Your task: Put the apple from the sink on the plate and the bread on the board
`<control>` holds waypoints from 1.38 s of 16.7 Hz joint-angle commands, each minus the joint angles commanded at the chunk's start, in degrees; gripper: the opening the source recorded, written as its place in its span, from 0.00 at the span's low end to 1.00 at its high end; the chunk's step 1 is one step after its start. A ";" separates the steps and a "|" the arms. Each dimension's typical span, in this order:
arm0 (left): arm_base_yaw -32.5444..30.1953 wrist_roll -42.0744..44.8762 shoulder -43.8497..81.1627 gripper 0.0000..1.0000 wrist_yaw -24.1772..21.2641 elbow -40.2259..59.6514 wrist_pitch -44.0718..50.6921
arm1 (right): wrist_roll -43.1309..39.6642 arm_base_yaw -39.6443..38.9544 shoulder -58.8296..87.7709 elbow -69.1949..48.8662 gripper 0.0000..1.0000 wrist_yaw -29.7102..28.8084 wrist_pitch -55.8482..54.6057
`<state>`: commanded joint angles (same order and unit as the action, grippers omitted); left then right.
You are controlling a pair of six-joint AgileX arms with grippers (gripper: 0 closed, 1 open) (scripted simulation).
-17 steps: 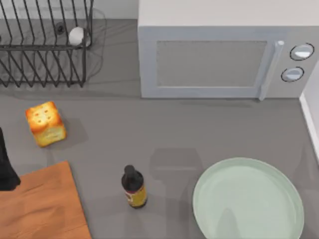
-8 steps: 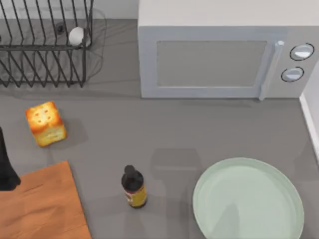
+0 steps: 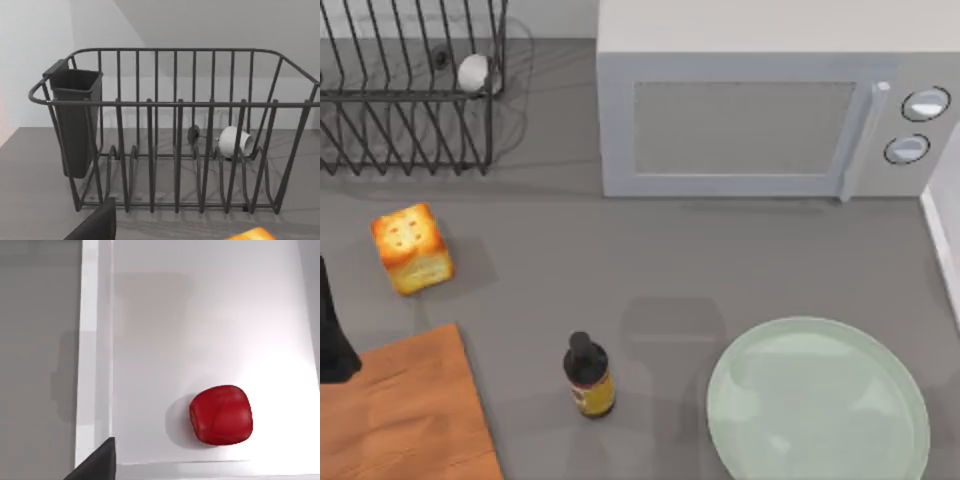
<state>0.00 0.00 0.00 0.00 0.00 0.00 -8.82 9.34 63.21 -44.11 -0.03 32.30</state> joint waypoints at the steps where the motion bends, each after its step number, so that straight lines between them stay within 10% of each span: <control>1: 0.00 0.00 0.00 1.00 0.00 0.00 0.00 | -0.76 0.80 5.98 -3.80 1.00 0.00 2.78; 12: 0.00 0.00 0.00 1.00 0.00 0.00 0.00 | -6.25 6.62 46.61 -31.27 1.00 -0.02 22.89; 23: 0.00 0.00 0.00 1.00 0.00 0.00 0.00 | -6.23 6.51 53.16 -28.63 1.00 -0.08 14.26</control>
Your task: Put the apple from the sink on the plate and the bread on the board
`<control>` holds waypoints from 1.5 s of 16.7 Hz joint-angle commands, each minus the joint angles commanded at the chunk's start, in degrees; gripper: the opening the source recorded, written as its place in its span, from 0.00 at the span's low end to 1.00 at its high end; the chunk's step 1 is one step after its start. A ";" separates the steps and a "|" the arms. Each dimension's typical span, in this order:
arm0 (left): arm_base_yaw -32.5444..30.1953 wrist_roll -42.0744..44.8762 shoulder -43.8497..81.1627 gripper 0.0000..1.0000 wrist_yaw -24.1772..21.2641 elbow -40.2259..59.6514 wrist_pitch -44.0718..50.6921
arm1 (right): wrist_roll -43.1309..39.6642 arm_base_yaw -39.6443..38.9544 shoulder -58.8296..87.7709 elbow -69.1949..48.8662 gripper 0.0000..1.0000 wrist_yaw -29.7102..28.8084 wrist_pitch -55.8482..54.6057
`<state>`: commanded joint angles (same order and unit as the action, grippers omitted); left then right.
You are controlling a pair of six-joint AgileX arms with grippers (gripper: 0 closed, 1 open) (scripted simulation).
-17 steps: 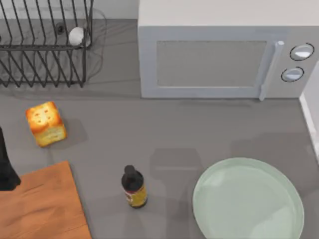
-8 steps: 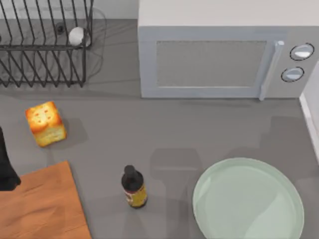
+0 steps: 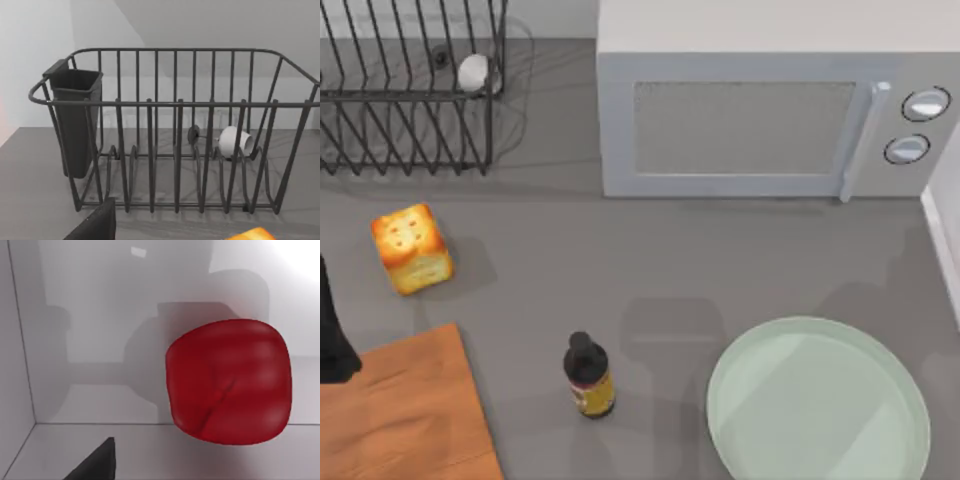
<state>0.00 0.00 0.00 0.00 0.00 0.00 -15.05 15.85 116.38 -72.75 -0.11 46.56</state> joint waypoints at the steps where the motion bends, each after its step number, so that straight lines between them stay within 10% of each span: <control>1: 0.00 0.00 0.00 1.00 0.00 0.00 0.00 | 0.02 0.03 1.87 0.93 1.00 -0.01 -2.81; 13: 0.00 0.00 0.00 1.00 0.00 0.00 0.00 | 0.26 0.11 13.91 7.66 1.00 -0.11 -21.75; 25: 0.00 0.00 0.00 1.00 0.00 0.00 0.00 | 0.26 0.11 13.91 7.66 0.10 -0.11 -21.75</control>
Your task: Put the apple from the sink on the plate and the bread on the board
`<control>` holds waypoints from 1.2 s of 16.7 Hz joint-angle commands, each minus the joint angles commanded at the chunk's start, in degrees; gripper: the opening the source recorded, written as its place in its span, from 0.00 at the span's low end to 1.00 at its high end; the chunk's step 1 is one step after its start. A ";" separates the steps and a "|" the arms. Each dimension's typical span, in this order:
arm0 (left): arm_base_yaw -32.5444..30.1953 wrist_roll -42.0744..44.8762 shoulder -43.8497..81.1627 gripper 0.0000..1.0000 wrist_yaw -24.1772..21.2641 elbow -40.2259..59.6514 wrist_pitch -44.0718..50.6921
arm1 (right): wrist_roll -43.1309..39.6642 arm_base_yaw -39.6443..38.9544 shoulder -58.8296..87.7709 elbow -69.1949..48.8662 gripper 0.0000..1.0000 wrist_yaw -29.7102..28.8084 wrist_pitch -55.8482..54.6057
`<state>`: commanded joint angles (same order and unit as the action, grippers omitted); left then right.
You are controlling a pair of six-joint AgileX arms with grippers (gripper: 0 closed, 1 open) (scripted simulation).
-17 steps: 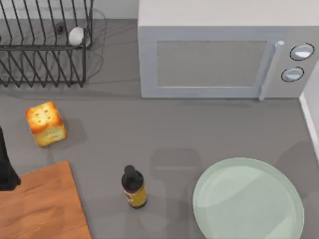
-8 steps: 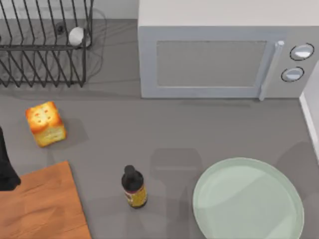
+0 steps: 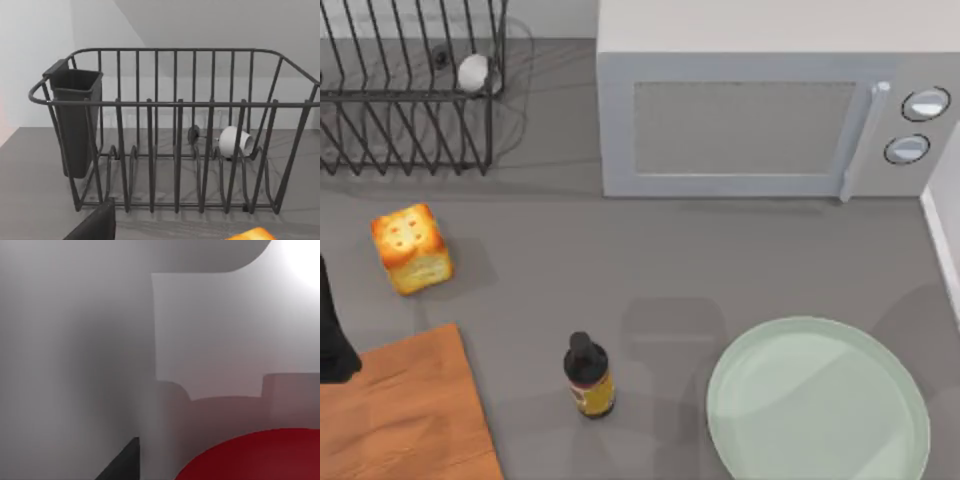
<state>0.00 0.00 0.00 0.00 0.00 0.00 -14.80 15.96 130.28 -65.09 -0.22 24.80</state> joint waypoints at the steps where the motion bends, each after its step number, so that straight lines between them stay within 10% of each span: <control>1: 0.00 0.00 0.00 1.00 0.00 0.00 0.00 | 0.00 0.00 0.00 0.00 0.02 0.00 0.00; 20: 0.00 0.00 0.00 1.00 0.00 0.00 0.00 | 0.21 0.03 -16.51 -7.99 0.00 0.91 21.83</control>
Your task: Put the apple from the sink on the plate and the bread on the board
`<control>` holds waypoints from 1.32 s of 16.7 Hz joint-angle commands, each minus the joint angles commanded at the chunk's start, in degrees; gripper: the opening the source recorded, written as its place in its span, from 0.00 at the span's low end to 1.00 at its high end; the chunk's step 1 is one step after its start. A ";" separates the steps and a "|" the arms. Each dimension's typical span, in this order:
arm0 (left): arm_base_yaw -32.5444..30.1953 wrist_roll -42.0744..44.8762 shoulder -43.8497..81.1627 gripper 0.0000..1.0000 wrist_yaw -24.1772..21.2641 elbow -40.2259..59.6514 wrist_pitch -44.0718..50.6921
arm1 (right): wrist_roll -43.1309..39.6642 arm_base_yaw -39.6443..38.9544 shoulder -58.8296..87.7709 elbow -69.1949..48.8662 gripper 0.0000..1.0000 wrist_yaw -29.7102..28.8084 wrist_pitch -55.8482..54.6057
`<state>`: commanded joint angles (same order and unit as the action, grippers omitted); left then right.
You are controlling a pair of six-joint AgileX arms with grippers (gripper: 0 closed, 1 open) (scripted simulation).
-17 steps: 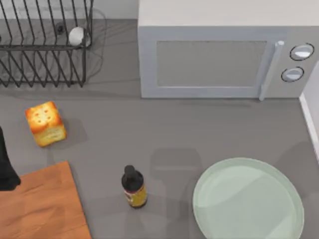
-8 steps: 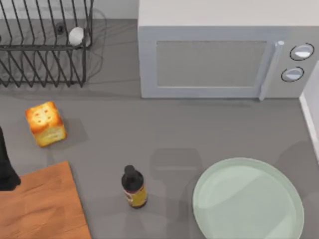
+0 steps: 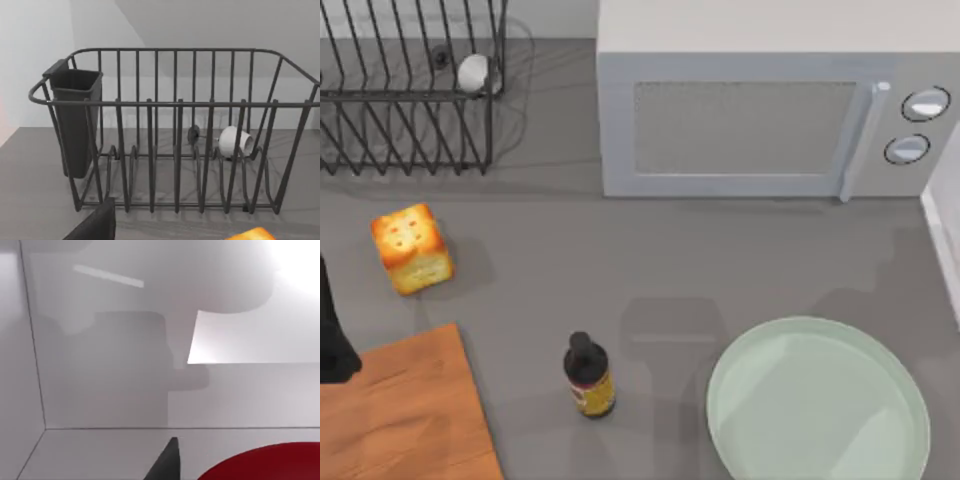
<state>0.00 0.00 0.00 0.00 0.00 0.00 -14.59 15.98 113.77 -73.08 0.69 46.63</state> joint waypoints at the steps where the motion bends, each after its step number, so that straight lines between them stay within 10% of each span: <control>1: 0.00 0.00 0.00 1.00 0.00 0.00 0.00 | 0.00 -0.01 -0.70 -0.29 0.00 0.00 0.77; 10: 0.00 0.00 0.00 1.00 0.00 0.00 0.00 | 4.09 -3.91 -3.43 -1.22 0.00 -0.18 2.70; 22: 0.00 0.00 0.00 1.00 0.00 0.00 0.00 | 37.23 -37.25 -14.70 2.52 0.00 -0.63 16.33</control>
<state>0.00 0.00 0.00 0.00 0.00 0.00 22.65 -21.27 99.06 -70.56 0.06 62.96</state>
